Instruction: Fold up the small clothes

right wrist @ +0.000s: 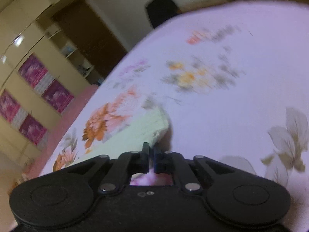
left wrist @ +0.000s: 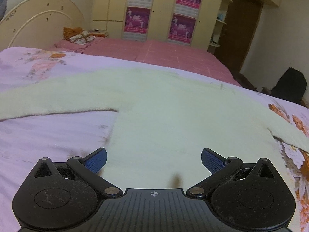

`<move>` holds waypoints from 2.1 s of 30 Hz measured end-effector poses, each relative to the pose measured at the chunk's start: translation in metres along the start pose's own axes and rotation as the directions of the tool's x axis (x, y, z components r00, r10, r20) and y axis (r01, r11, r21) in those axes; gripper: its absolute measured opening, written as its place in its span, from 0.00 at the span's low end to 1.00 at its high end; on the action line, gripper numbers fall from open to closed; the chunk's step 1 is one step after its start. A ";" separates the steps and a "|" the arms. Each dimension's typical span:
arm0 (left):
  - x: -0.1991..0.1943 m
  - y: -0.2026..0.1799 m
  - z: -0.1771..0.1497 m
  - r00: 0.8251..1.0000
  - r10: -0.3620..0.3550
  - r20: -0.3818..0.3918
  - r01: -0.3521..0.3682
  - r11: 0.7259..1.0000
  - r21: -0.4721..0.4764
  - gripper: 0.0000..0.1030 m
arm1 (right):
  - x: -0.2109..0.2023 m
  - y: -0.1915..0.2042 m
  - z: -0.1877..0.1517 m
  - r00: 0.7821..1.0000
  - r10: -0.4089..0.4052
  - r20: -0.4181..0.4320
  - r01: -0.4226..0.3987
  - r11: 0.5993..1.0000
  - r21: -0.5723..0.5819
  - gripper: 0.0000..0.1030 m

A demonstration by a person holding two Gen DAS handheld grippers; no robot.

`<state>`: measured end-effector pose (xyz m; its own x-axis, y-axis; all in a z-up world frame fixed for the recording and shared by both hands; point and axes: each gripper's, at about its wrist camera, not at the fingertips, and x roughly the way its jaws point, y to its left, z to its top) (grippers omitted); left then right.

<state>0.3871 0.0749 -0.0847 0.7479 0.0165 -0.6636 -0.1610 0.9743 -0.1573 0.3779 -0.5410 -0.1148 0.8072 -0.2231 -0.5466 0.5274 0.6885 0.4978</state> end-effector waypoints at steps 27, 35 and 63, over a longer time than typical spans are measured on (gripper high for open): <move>0.013 0.098 0.042 0.996 -0.084 0.031 0.088 0.984 -0.154 1.00 | -0.014 0.361 -0.268 0.872 0.275 -0.405 -0.483 0.617 -0.622 0.17; 0.092 0.023 0.061 0.914 -0.399 -0.070 0.378 0.902 -0.207 0.42 | -0.065 0.301 -0.224 0.890 0.327 -0.316 -0.455 0.666 -0.591 0.26; 0.143 0.035 0.092 0.941 -0.339 -0.004 0.332 0.923 -0.194 0.03 | -0.023 0.234 -0.177 0.945 0.222 -0.239 -0.312 0.831 -0.461 0.26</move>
<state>0.5477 0.1320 -0.1184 0.7559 -0.3160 -0.5734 -0.0253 0.8611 -0.5079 0.4356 -0.2526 -0.1049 0.8167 0.1068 -0.5671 0.0648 0.9596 0.2740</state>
